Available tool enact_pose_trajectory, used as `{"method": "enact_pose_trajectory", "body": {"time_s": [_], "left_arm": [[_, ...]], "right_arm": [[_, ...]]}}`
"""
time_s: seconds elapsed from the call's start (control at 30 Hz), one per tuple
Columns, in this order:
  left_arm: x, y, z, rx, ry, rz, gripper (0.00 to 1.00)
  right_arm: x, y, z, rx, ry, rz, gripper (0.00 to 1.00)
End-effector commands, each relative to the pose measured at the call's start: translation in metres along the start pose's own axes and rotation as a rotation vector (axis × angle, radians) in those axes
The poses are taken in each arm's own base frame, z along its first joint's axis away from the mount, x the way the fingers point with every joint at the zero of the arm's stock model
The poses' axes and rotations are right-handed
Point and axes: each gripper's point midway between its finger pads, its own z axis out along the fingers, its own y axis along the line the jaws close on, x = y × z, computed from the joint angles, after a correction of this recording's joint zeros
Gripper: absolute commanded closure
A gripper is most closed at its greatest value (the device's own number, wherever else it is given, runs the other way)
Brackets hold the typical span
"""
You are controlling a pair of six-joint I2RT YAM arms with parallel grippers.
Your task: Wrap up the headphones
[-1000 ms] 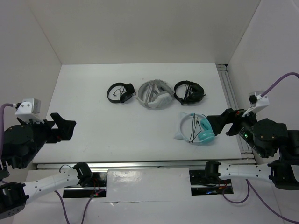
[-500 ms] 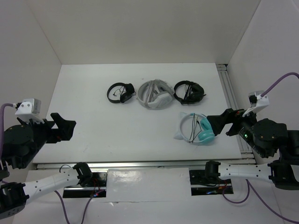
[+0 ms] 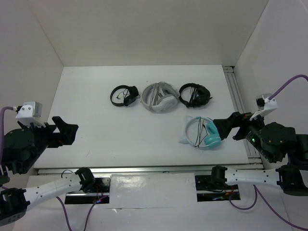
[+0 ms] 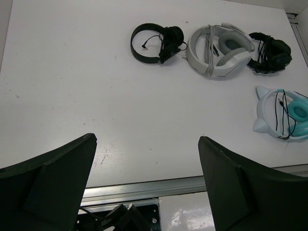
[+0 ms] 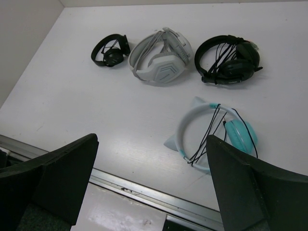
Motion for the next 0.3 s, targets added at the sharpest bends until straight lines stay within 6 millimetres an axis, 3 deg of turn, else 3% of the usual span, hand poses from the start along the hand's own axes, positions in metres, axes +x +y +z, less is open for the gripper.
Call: {"method": "enact_pose_trajectory", "body": {"time_s": [0.0, 0.27], "left_arm": [[0.0107, -0.0091, 0.0104, -0.003, 0.039, 0.021, 0.00], [0.0139, -0.0105, 0.0116, 0.001, 0.050, 0.027, 0.00]], "right_arm": [[-0.0040, 0.0089, 0.0083, 0.019, -0.020, 0.010, 0.00], [-0.0063, 0.0092, 0.0086, 0.023, -0.030, 0.028, 0.00]]}}
